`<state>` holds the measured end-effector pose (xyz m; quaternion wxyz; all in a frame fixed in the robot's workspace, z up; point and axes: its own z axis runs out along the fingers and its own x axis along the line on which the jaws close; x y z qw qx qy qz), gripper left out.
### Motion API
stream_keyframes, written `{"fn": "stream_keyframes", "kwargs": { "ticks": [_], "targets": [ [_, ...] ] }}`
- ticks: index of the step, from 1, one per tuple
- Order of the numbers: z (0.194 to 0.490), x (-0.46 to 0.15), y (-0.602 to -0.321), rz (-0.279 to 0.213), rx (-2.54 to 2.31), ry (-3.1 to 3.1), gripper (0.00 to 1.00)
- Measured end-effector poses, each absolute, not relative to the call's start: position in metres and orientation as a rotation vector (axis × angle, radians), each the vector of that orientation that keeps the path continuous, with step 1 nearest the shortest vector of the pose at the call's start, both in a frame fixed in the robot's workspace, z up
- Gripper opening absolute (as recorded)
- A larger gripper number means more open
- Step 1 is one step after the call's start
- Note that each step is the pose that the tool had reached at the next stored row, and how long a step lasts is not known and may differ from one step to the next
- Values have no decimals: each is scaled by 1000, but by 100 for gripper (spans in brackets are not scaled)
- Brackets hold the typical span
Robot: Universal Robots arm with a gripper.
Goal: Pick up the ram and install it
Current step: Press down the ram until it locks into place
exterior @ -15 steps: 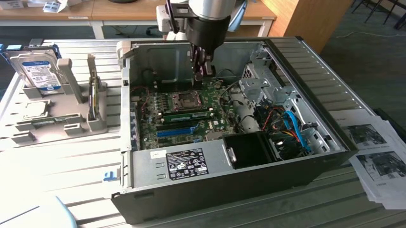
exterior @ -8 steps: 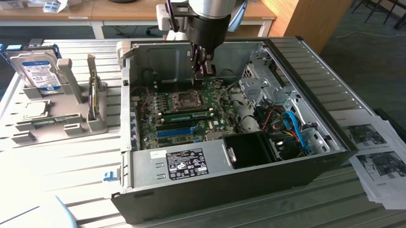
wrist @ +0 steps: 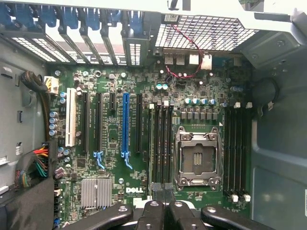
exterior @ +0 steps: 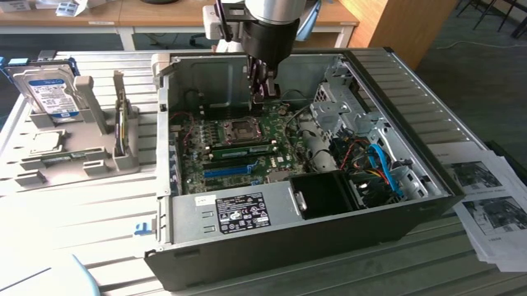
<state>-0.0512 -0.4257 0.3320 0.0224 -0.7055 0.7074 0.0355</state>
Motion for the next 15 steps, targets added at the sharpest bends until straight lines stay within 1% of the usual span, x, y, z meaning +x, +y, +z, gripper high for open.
{"fn": "stream_keyframes", "kwargs": {
  "ticks": [6, 15],
  "targets": [
    [332, -51, -426, 109, -2155, 2220, 9],
    [331, -51, -426, 103, -1978, 2372, 9]
  ]
}}
